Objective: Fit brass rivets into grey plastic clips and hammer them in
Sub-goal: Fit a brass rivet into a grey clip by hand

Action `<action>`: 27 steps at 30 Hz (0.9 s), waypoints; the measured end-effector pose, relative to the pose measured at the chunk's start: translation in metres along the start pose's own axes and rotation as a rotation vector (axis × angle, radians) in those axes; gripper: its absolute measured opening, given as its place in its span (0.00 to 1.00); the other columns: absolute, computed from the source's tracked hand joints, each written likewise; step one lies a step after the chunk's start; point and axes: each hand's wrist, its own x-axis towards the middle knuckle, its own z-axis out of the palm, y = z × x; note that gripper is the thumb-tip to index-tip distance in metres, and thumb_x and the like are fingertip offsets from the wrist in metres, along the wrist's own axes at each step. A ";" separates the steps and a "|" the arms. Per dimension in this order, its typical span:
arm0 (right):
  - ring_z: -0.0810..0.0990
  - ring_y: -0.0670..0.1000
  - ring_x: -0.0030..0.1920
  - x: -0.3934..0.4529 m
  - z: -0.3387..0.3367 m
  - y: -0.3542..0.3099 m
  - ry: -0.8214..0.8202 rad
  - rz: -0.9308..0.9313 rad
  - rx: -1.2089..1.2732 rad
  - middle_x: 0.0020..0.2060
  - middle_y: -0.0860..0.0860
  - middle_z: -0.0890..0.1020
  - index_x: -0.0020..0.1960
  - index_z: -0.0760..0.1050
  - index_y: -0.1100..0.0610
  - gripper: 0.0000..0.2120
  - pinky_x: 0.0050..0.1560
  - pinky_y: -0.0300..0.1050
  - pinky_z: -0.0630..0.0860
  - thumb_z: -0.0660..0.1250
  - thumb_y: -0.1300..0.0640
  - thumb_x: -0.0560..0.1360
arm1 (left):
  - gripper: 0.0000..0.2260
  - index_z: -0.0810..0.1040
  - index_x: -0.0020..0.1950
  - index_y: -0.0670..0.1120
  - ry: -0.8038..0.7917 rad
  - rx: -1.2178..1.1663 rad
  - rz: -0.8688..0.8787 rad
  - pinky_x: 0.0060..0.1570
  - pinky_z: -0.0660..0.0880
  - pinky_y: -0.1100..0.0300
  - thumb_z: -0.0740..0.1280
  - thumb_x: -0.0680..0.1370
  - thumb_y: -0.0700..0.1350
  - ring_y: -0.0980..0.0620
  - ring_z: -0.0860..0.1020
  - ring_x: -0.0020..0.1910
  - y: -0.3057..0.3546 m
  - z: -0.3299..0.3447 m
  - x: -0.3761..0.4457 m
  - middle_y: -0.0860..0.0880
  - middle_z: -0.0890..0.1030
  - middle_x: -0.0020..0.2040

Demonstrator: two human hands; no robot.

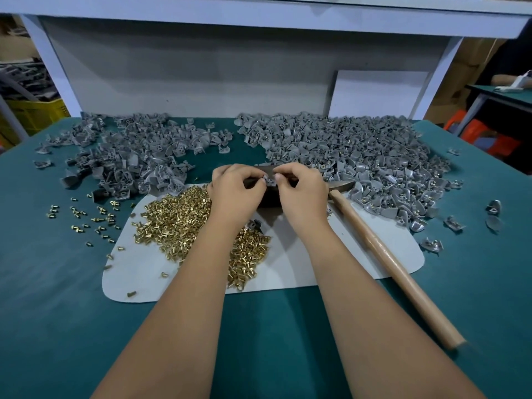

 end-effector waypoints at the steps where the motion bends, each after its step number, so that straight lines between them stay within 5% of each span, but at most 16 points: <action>1: 0.77 0.52 0.54 0.000 0.000 -0.001 -0.003 -0.008 -0.015 0.45 0.45 0.83 0.47 0.82 0.50 0.06 0.61 0.56 0.70 0.68 0.58 0.75 | 0.06 0.84 0.49 0.53 0.002 0.000 0.000 0.67 0.63 0.45 0.68 0.76 0.46 0.47 0.65 0.65 0.000 0.000 0.000 0.55 0.81 0.53; 10: 0.76 0.51 0.54 0.004 0.000 -0.006 -0.030 0.029 -0.103 0.44 0.44 0.82 0.40 0.78 0.45 0.07 0.62 0.54 0.67 0.66 0.56 0.73 | 0.05 0.83 0.49 0.53 0.007 0.005 0.006 0.67 0.63 0.45 0.68 0.76 0.46 0.47 0.65 0.65 0.001 0.000 0.000 0.54 0.81 0.54; 20: 0.72 0.51 0.56 0.011 0.001 -0.007 -0.033 -0.046 -0.365 0.49 0.45 0.80 0.46 0.80 0.47 0.07 0.56 0.49 0.60 0.64 0.55 0.75 | 0.06 0.77 0.43 0.59 0.002 -0.004 0.015 0.66 0.64 0.45 0.69 0.75 0.47 0.47 0.66 0.64 0.001 0.001 0.000 0.58 0.78 0.49; 27: 0.73 0.53 0.54 0.014 0.003 -0.009 -0.040 -0.348 -0.682 0.49 0.49 0.78 0.46 0.79 0.52 0.06 0.55 0.50 0.61 0.65 0.61 0.74 | 0.05 0.83 0.49 0.52 0.006 0.030 0.015 0.65 0.64 0.47 0.71 0.74 0.48 0.46 0.66 0.64 -0.001 0.002 0.001 0.54 0.81 0.53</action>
